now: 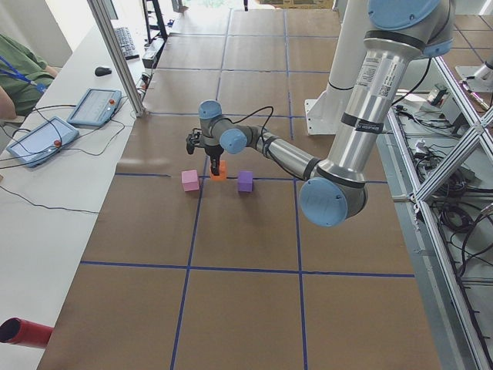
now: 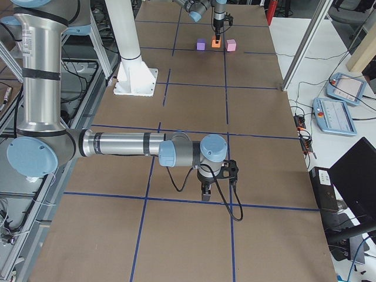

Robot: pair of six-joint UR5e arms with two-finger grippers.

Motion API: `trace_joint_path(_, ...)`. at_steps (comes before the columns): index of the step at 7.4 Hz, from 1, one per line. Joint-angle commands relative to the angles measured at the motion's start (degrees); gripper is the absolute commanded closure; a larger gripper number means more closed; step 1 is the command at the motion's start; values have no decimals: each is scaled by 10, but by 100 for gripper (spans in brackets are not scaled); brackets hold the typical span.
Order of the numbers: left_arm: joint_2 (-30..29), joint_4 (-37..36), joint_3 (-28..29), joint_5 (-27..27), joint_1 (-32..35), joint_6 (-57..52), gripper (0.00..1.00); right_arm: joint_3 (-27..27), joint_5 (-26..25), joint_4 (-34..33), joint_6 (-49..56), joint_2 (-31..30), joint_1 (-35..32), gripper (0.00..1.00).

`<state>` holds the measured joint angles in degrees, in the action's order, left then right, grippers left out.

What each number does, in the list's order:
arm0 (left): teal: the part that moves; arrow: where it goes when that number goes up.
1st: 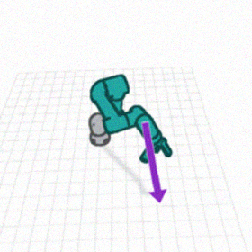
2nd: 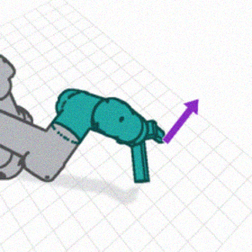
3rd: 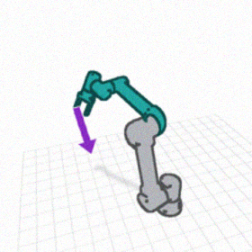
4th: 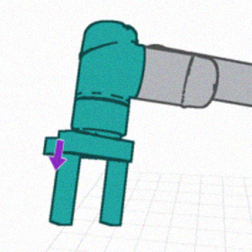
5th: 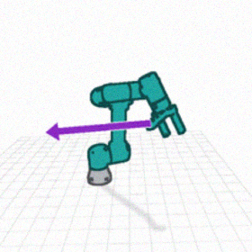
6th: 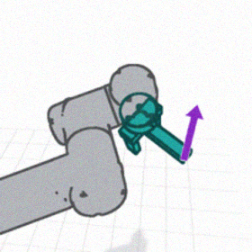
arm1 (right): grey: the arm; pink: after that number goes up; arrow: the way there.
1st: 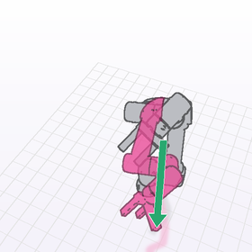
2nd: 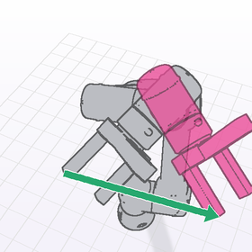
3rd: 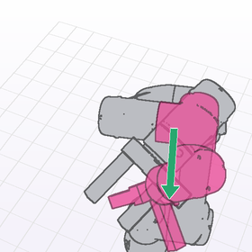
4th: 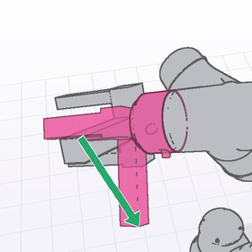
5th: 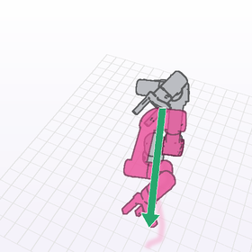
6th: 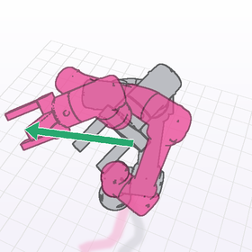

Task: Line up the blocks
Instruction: 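Lower the orange cube between the pink and purple cubes and release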

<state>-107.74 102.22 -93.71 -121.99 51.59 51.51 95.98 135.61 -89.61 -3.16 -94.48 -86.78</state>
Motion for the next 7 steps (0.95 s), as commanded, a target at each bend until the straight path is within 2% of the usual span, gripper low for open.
trace_joint_path(1, 7, 27, 22, 0, -1, 0, 100, 0, 0, 0, 0, 0, 0, 0)
trace_joint_path(3, 8, 39, 31, 0, -1, -1, 100, 0, 0, 0, 0, 0, -1, 0)
trace_joint_path(4, 9, 40, 31, 0, -1, -3, 91, -1, -1, 0, 0, 0, -1, 0)
trace_joint_path(5, 9, 40, 33, 1, -1, -18, 15, 0, -1, 0, 0, 0, -1, 0)
trace_joint_path(6, 9, 40, 33, 1, -1, -26, 0, 0, 0, 0, 0, 0, -1, 0)
trace_joint_path(7, 9, 40, 33, 1, -1, -26, 0, 0, 0, 0, 0, 0, -1, 0)
